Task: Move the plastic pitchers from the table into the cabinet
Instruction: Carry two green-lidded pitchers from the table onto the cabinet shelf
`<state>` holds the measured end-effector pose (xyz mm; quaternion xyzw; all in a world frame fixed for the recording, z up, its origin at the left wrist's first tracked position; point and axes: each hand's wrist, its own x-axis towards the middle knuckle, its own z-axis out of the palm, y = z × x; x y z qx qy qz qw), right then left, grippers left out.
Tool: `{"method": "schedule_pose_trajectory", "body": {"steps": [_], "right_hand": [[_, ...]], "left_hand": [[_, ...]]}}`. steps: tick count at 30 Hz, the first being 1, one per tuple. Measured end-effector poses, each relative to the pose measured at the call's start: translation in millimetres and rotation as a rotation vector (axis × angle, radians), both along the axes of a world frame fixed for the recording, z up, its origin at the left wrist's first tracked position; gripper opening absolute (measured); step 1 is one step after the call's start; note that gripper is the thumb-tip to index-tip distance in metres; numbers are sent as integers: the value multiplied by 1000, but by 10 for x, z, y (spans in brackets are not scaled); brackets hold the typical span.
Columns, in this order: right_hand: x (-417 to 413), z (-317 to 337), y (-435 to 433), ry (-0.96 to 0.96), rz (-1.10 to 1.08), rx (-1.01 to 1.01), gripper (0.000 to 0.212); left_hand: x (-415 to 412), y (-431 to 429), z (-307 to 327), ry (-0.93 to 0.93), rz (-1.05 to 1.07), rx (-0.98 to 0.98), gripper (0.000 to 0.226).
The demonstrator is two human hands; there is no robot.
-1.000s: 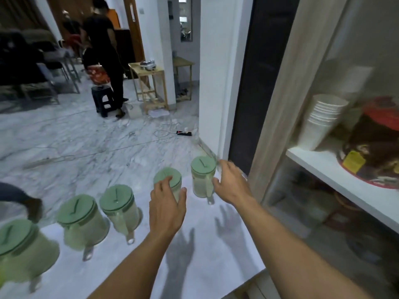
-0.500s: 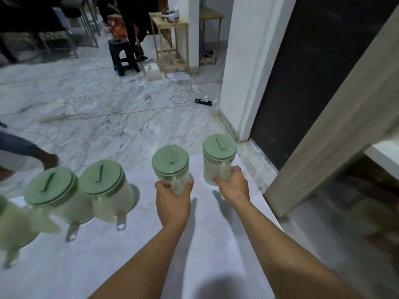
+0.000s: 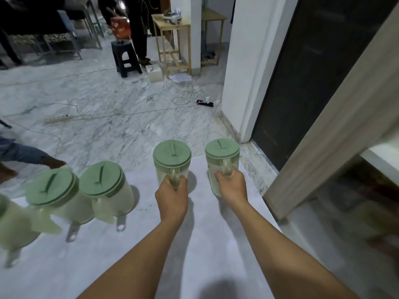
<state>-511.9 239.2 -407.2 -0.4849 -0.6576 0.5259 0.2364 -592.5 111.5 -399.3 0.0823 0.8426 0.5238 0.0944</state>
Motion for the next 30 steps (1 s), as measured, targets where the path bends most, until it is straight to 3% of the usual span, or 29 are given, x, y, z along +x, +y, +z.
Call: {"method": "schedule_pose_trajectory", "body": {"steps": [14,30], "right_hand": [[599,1529,-443,193,-163,177,17],[2430,3211,-2567,156,-672,481,9]], "left_hand": [[156,-243,1415,77,-184,277,34],[1451,-1594,3015,179,-726,491,26]]}}
